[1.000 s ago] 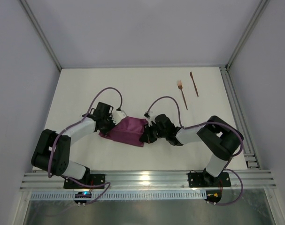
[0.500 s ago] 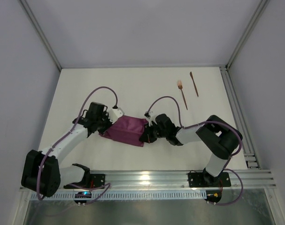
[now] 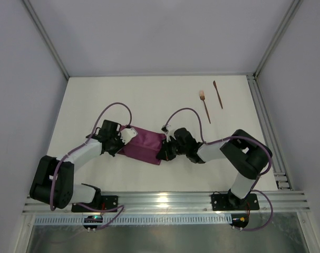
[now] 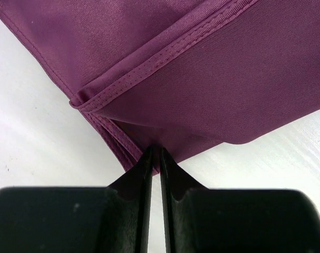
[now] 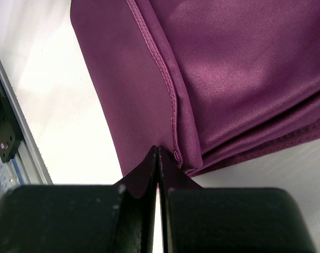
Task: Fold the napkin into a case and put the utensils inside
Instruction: Pick up the 2/3-rectangle-folded napkin from the center of the board.
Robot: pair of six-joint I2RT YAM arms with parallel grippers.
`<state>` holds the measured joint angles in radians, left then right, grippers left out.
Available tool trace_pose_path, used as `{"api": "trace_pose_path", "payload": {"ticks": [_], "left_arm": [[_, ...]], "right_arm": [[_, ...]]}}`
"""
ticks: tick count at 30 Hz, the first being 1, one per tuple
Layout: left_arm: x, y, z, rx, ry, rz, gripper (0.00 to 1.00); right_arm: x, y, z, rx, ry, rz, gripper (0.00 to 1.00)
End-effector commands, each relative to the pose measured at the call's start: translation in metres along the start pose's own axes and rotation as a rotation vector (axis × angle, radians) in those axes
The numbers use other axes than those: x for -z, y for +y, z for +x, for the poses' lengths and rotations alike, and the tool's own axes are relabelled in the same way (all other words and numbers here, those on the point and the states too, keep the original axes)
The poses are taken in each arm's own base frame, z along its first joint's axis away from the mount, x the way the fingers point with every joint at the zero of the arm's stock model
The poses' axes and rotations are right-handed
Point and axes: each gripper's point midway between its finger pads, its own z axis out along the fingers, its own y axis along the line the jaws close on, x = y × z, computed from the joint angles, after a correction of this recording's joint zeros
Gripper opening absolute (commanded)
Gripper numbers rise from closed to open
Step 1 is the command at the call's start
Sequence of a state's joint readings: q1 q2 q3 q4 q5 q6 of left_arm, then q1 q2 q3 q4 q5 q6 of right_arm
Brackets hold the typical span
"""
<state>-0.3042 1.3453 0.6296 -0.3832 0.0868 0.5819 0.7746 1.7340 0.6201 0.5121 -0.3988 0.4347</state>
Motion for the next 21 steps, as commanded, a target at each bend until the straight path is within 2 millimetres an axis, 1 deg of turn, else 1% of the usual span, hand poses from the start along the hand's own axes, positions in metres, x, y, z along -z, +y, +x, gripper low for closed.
{"api": "trace_pose_path", "payload": {"ticks": [1,3,4,6,7,8,11,14,15,16,19,20,21], "left_arm": [[-0.004,-0.012,0.020,0.012,0.043,0.049,0.11],[0.005,-0.015,0.011,0.016,0.011,0.069,0.13],[0.013,-0.012,0.004,0.015,-0.020,0.057,0.13],[0.024,-0.013,-0.001,0.014,-0.032,0.063,0.15],[0.031,-0.009,-0.011,0.011,-0.058,0.058,0.16],[0.037,-0.007,-0.016,0.007,-0.077,0.050,0.18],[0.047,-0.002,-0.032,0.015,-0.122,0.048,0.21],[0.048,0.005,-0.047,0.019,-0.145,0.035,0.23],[0.042,0.003,-0.049,0.022,-0.134,0.047,0.25],[0.040,0.006,-0.055,0.018,-0.141,0.044,0.25],[0.027,-0.003,-0.059,-0.010,-0.108,0.077,0.26],[0.025,0.001,-0.064,-0.018,-0.119,0.062,0.26],[0.025,0.014,-0.068,-0.002,-0.117,0.009,0.26]], "right_arm": [[0.002,-0.010,0.005,0.022,0.029,0.049,0.04],[0.002,-0.010,0.003,0.026,0.029,0.050,0.04],[0.002,-0.011,0.004,0.026,0.033,0.051,0.04],[0.003,-0.009,0.001,0.032,0.029,0.050,0.04],[0.003,-0.010,0.001,0.033,0.029,0.053,0.04],[0.003,-0.008,0.000,0.035,0.029,0.050,0.04],[0.003,-0.007,-0.003,0.037,0.026,0.046,0.04],[0.003,-0.004,-0.007,0.036,0.023,0.038,0.04],[0.002,-0.002,-0.010,0.038,0.018,0.033,0.04],[0.002,-0.001,-0.010,0.036,0.018,0.031,0.04],[0.002,0.001,-0.013,0.036,0.016,0.027,0.04],[0.003,0.000,-0.014,0.036,0.014,0.030,0.04],[0.004,0.000,-0.015,0.036,0.013,0.031,0.04]]}}
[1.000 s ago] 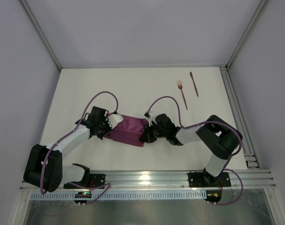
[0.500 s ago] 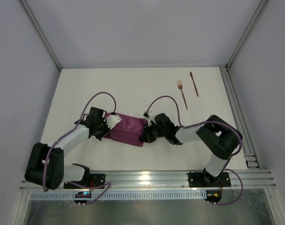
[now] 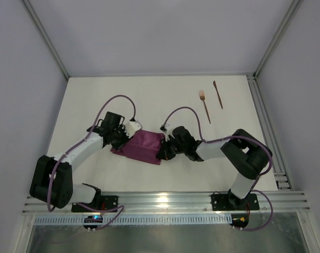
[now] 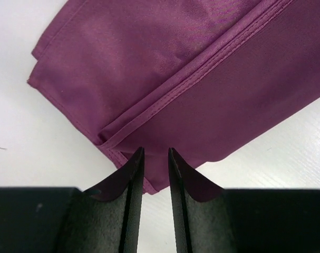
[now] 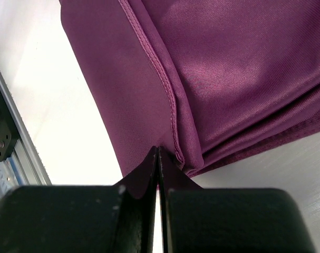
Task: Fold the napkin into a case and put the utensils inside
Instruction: Pick up the 2/3-rectangle-folded napkin from the center of the board.
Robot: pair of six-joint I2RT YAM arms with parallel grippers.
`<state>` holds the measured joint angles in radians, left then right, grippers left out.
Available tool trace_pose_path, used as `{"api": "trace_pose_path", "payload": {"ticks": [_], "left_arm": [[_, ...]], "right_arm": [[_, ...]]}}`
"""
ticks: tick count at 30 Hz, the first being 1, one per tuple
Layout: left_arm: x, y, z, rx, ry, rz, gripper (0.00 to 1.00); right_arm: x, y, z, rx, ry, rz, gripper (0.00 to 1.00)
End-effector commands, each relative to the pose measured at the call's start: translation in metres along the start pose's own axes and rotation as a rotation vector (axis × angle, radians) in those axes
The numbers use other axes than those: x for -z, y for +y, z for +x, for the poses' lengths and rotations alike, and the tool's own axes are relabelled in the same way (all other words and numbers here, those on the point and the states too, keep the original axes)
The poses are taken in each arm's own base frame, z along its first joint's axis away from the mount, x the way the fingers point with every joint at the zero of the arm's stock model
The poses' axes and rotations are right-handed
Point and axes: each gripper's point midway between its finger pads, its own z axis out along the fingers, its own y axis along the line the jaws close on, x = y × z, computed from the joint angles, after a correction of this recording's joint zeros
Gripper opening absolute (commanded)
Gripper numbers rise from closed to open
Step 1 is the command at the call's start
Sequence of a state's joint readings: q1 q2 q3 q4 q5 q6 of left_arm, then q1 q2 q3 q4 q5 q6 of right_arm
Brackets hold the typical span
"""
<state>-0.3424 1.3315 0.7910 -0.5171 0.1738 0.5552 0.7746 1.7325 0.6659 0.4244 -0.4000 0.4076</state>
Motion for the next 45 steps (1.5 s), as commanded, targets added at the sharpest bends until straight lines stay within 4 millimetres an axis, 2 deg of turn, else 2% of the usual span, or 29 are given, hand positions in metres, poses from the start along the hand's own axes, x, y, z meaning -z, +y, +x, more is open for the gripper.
{"api": "trace_pose_path", "payload": {"ticks": [1,2,3,7,9,10,11,13,14,15,17,23,27,29,30,31,32,33,37,40,42,43,45], "left_arm": [[-0.004,0.021,-0.022,0.052,-0.044,-0.073,0.27],[-0.003,0.031,-0.030,0.079,-0.077,-0.093,0.31],[0.003,0.044,-0.044,0.108,-0.117,-0.116,0.40],[0.004,0.086,-0.051,0.327,-0.152,-0.130,0.50],[-0.003,0.093,-0.049,0.372,-0.131,-0.112,0.55],[-0.005,0.098,-0.055,0.378,-0.136,-0.104,0.56],[-0.020,0.096,-0.048,0.390,-0.095,-0.073,0.57],[-0.030,0.097,-0.049,0.394,-0.073,-0.042,0.59],[-0.041,0.094,-0.043,0.375,-0.046,-0.013,0.60],[-0.046,0.092,-0.043,0.361,-0.040,0.007,0.64],[-0.055,0.087,-0.038,0.292,-0.027,0.058,0.66],[-0.057,0.075,-0.047,0.108,-0.063,0.151,0.68],[-0.062,0.071,-0.056,0.004,-0.049,0.173,0.68],[-0.070,0.066,-0.054,-0.023,-0.032,0.219,0.68],[-0.068,0.063,-0.054,-0.029,-0.010,0.258,0.68],[-0.076,0.057,-0.047,-0.051,0.021,0.302,0.68],[-0.075,0.048,-0.041,-0.052,0.059,0.349,0.68],[-0.076,0.049,-0.043,-0.064,0.063,0.364,0.68],[-0.083,0.040,-0.026,-0.097,0.129,0.403,0.68],[-0.086,0.040,-0.021,-0.099,0.150,0.384,0.64],[-0.087,0.039,-0.020,-0.093,0.159,0.379,0.55],[-0.087,0.036,-0.018,-0.090,0.171,0.385,0.50],[-0.086,0.025,-0.015,-0.105,0.190,0.410,0.47]], "right_arm": [[0.005,-0.001,-0.012,0.023,-0.018,0.022,0.04],[0.006,-0.002,-0.012,0.021,-0.015,0.024,0.04],[0.006,-0.006,-0.012,0.017,-0.016,0.031,0.04],[0.009,-0.014,-0.010,0.009,-0.010,0.041,0.04],[0.009,-0.015,-0.010,0.016,-0.008,0.045,0.04],[0.009,-0.015,-0.010,0.024,-0.006,0.046,0.04],[0.009,-0.016,-0.009,0.026,-0.004,0.048,0.04],[0.009,-0.015,-0.010,0.032,-0.006,0.044,0.04],[0.009,-0.015,-0.010,0.034,-0.006,0.041,0.04],[0.008,-0.016,-0.010,0.036,-0.003,0.040,0.04],[0.009,-0.017,-0.010,0.040,0.001,0.042,0.04],[0.013,-0.028,-0.012,0.026,-0.001,0.046,0.04],[0.015,-0.029,-0.013,0.031,-0.002,0.044,0.04],[0.014,-0.028,-0.011,0.032,0.005,0.037,0.04],[0.014,-0.027,-0.010,0.032,0.009,0.035,0.04],[0.014,-0.028,-0.010,0.035,0.009,0.035,0.04],[0.014,-0.028,-0.009,0.034,0.013,0.036,0.04],[0.014,-0.029,-0.009,0.036,0.014,0.036,0.04],[0.016,-0.030,-0.009,0.036,0.010,0.038,0.04],[0.015,-0.030,-0.010,0.032,0.007,0.036,0.04],[0.015,-0.030,-0.012,0.034,0.002,0.032,0.04],[0.015,-0.030,-0.012,0.030,0.004,0.031,0.04],[0.015,-0.029,-0.012,0.034,0.001,0.032,0.04]]}}
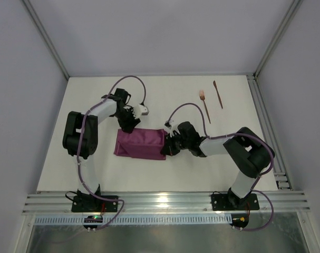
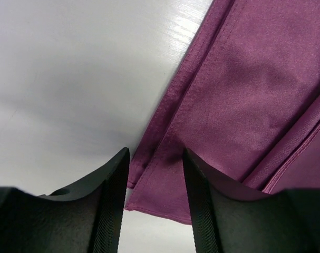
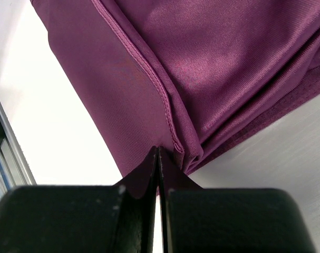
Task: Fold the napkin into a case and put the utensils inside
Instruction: Pick up the 2/3-rectangle-folded napkin from the center of the board.
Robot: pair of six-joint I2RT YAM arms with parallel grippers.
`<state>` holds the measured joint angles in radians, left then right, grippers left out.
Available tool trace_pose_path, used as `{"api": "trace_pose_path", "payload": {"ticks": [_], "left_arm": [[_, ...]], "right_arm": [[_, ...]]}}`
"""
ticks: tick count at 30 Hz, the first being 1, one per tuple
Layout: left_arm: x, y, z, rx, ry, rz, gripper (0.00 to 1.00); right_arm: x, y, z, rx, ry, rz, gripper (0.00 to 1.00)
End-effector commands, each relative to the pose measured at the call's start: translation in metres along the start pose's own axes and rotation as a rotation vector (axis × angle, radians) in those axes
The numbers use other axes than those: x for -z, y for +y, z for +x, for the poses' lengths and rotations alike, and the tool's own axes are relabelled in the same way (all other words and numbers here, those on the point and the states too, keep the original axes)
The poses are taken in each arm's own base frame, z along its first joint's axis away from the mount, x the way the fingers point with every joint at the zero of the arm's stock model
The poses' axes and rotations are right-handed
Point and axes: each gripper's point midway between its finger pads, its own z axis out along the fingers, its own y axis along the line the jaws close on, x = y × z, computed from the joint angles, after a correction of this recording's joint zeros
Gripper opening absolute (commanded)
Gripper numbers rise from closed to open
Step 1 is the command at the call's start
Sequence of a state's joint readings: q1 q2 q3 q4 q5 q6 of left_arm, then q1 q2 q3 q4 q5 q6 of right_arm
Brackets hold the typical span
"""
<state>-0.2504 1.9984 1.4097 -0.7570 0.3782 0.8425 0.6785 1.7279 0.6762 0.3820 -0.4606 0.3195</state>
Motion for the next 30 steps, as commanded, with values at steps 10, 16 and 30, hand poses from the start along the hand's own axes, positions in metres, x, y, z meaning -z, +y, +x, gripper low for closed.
{"api": "trace_pose_path", "payload": {"ticks": [10,16,30], "left_arm": [[-0.012,-0.071,0.033,0.068,0.100,0.094,0.20],[0.009,-0.069,0.015,0.086,0.000,-0.011,0.00],[0.041,-0.097,0.000,-0.054,-0.088,-0.248,0.00]], "right_arm": [[0.004,-0.003,-0.004,0.007,-0.002,0.018,0.04],[0.004,-0.005,-0.001,-0.009,0.006,0.022,0.04],[0.000,-0.002,-0.002,-0.049,0.006,0.004,0.04]]}}
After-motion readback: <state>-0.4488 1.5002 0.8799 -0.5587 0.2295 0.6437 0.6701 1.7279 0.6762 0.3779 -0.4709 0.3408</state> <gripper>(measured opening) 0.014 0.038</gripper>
